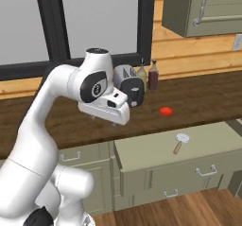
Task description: Pick the pizza cutter from the drawer and place it on the counter.
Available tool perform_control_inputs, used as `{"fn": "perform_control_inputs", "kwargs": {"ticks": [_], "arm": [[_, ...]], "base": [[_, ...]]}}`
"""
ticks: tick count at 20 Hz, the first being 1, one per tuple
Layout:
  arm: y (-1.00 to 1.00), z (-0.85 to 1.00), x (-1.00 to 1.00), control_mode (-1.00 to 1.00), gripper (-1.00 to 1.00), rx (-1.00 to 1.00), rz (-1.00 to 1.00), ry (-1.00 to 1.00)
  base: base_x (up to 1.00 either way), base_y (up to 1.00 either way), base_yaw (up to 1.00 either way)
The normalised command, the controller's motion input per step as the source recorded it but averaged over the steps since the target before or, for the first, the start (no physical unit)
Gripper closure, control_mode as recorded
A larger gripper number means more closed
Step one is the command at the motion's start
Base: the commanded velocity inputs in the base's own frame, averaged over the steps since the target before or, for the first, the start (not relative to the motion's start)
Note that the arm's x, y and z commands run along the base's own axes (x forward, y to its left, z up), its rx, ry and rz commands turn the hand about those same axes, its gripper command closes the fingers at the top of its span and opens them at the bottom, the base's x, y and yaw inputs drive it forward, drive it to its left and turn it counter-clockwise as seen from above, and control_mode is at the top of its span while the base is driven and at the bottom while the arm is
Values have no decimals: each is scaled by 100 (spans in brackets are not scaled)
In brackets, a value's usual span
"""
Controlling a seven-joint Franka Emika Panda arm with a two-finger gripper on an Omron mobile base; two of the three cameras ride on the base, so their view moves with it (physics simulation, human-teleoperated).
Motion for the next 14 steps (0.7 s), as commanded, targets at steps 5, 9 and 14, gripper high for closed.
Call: {"fn": "perform_control_inputs", "kwargs": {"ticks": [5, 9, 14], "arm": [[-100, -47, 0, -100, -100, 1, -40, 7], [-100, -76, 0, -100, -100, 0, -47, 1], [-100, -96, 16, -100, -100, 0, -49, -3]], "base": [[0, 0, 0], [0, 0, 0], [0, 0, 0]]}}
